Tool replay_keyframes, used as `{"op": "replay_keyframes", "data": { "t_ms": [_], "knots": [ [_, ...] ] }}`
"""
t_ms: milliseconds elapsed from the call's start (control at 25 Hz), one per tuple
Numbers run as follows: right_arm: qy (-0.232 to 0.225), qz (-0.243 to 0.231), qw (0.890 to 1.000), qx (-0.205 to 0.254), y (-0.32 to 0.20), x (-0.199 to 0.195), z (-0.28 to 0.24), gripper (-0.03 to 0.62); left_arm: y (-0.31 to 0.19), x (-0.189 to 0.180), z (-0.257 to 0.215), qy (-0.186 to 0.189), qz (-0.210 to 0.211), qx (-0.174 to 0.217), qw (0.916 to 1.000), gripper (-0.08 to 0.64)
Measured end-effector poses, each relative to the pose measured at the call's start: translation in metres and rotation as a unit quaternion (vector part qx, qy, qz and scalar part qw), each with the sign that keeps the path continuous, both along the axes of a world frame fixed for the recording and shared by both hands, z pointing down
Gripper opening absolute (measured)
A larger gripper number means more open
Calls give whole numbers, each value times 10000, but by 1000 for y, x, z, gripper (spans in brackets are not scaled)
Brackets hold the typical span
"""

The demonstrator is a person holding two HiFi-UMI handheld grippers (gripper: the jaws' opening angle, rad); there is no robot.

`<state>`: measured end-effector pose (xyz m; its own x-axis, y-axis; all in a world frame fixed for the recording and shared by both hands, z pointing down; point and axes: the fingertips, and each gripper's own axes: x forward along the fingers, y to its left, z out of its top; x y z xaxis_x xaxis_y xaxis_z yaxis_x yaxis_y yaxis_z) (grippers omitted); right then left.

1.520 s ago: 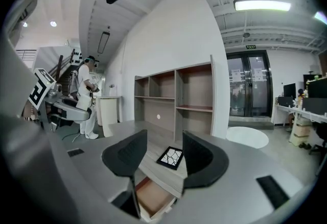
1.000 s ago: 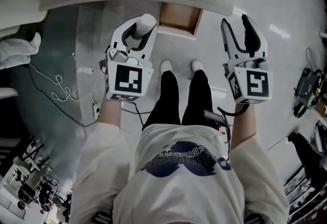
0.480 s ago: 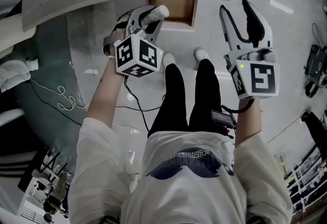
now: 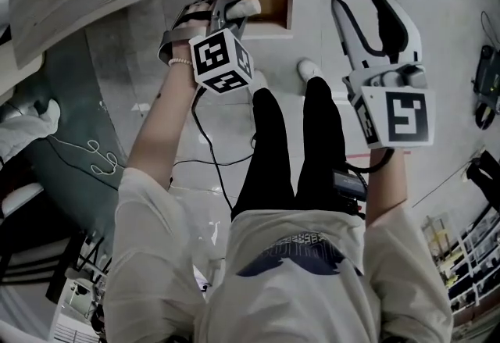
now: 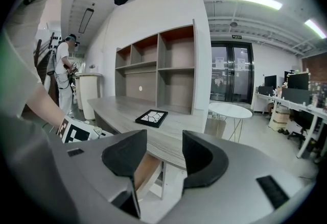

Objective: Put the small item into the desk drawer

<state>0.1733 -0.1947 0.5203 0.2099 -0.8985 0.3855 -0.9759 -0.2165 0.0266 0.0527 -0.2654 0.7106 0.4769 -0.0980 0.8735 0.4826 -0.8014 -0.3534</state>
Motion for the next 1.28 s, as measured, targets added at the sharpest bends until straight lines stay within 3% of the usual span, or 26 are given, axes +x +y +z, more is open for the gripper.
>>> {"op": "replay_keyframes", "data": {
  "t_ms": [360,1280],
  "knots": [
    [-22,115,9999,71,6,4,5,212,11,17,35,-290,450,353,9979,126],
    [168,237,9995,137,4,10,1,216,6,16,80,-1081,471,473,9919,126]
  ]
}}
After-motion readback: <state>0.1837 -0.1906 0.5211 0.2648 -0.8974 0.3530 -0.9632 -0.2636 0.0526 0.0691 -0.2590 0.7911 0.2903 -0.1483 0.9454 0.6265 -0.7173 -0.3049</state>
